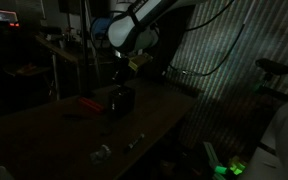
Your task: Put the towel in the box
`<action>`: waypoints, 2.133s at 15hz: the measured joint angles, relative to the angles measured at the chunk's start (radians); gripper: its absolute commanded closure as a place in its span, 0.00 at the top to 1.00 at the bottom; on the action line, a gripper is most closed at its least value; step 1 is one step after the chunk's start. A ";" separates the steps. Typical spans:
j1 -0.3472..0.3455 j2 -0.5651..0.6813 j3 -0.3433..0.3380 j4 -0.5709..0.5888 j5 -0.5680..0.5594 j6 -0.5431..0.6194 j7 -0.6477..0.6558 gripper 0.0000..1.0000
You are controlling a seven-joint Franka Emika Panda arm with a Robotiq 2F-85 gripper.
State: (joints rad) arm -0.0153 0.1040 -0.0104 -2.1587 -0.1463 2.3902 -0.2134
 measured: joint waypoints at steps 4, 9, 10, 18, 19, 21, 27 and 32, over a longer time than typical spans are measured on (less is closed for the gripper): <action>-0.003 0.062 -0.001 0.024 0.000 0.021 -0.015 0.00; -0.014 0.135 -0.001 0.080 0.000 0.032 -0.060 0.00; -0.017 0.150 -0.001 0.092 0.000 0.032 -0.071 0.00; -0.068 0.267 -0.001 0.172 0.002 0.033 -0.164 0.00; -0.073 0.279 0.000 0.181 0.004 0.033 -0.174 0.00; -0.081 0.303 0.005 0.199 0.013 0.033 -0.194 0.00; -0.103 0.363 0.030 0.252 0.043 0.025 -0.249 0.00; -0.116 0.364 0.040 0.258 0.055 0.015 -0.269 0.00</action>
State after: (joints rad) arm -0.1316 0.4682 0.0295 -1.9010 -0.0909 2.4054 -0.4819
